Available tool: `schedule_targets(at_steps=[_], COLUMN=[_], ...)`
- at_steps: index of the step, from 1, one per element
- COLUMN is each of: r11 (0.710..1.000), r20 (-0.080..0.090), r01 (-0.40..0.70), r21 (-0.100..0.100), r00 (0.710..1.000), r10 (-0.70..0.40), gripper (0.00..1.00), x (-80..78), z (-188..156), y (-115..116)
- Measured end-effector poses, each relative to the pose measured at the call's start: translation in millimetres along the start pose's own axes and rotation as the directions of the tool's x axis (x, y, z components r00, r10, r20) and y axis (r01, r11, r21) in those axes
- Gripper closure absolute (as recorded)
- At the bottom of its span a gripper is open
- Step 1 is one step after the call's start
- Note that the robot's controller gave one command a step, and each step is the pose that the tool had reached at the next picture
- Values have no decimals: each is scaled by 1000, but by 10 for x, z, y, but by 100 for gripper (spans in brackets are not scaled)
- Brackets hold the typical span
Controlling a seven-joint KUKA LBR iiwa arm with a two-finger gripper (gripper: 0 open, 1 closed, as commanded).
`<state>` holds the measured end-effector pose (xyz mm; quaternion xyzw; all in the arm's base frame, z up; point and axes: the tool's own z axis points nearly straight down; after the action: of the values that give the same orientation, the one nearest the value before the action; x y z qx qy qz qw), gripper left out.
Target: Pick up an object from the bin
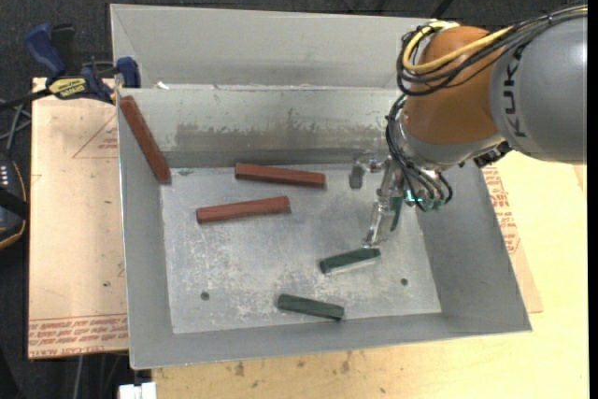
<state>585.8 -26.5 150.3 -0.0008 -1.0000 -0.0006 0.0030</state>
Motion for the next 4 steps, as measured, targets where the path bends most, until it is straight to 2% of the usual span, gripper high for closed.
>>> schedule_targets(at_steps=[1, 2, 3, 4], r11=[1000, 1000, 987, 987], r20=[7, 14, 5, 5], r01=[1, 22, 160, 160], r21=[1, 1, 2, 2], r00=[1000, 1000, 987, 987], r10=[-1, -22, -160, -160], gripper=[0, 0, 100, 100], x=[-19, 416, 722, 722], z=[-42, 335, 799, 799], y=[0, -67, -390, -390])
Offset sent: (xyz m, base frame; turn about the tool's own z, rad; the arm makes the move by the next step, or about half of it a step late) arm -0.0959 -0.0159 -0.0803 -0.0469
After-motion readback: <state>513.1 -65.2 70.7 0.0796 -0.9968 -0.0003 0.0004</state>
